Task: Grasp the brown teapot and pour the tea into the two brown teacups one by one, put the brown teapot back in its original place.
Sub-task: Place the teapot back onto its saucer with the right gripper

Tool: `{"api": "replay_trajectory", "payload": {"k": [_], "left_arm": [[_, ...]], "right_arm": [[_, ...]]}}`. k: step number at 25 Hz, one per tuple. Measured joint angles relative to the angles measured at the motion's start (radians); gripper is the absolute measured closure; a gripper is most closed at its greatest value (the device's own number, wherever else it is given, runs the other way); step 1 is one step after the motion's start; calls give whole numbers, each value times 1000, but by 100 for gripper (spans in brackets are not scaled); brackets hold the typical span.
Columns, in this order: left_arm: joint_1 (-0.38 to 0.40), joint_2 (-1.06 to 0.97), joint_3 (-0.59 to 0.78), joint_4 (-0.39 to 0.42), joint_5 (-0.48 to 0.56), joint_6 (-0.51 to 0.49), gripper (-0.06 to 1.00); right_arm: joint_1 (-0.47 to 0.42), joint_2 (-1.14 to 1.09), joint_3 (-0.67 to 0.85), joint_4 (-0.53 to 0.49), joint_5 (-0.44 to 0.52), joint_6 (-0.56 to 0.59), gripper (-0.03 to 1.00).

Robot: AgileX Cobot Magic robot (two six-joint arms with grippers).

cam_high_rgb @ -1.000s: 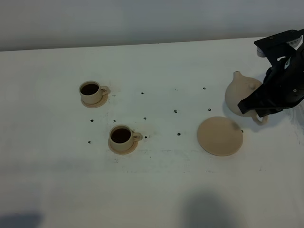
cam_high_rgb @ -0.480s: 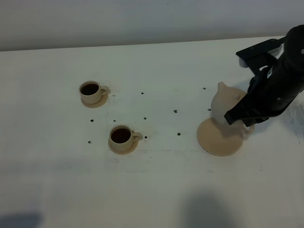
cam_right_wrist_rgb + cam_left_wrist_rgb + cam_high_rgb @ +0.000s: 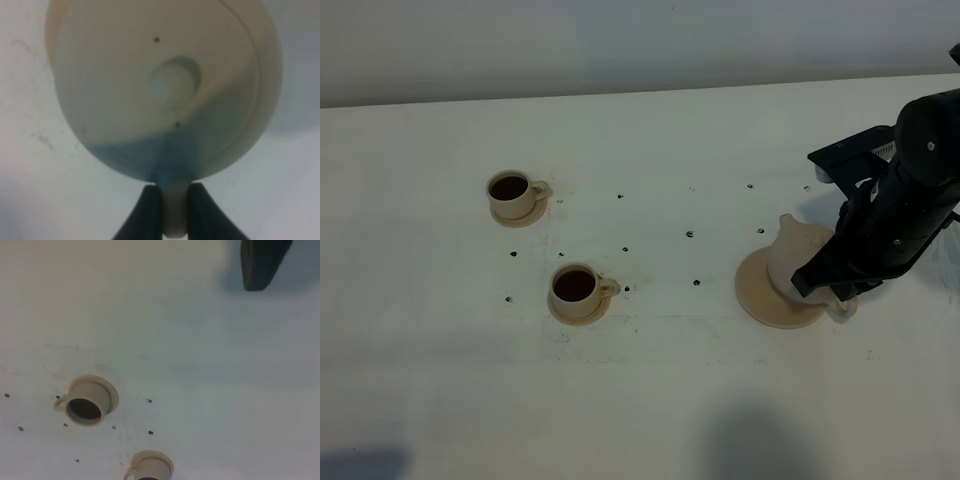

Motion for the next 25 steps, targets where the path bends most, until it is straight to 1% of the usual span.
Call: {"api": "replay_trajectory", "payload": {"k": [6,17,25], "left_arm": [[0,0,0,0,0,0,40],[0,0,0,0,0,0,40],[0,0,0,0,0,0,40]], "right_arm": [[1,0,1,12,-28,-7,86],[58,0,1,23,-53,-21,86],[58,66,1,26,-61,-21,86]]}}
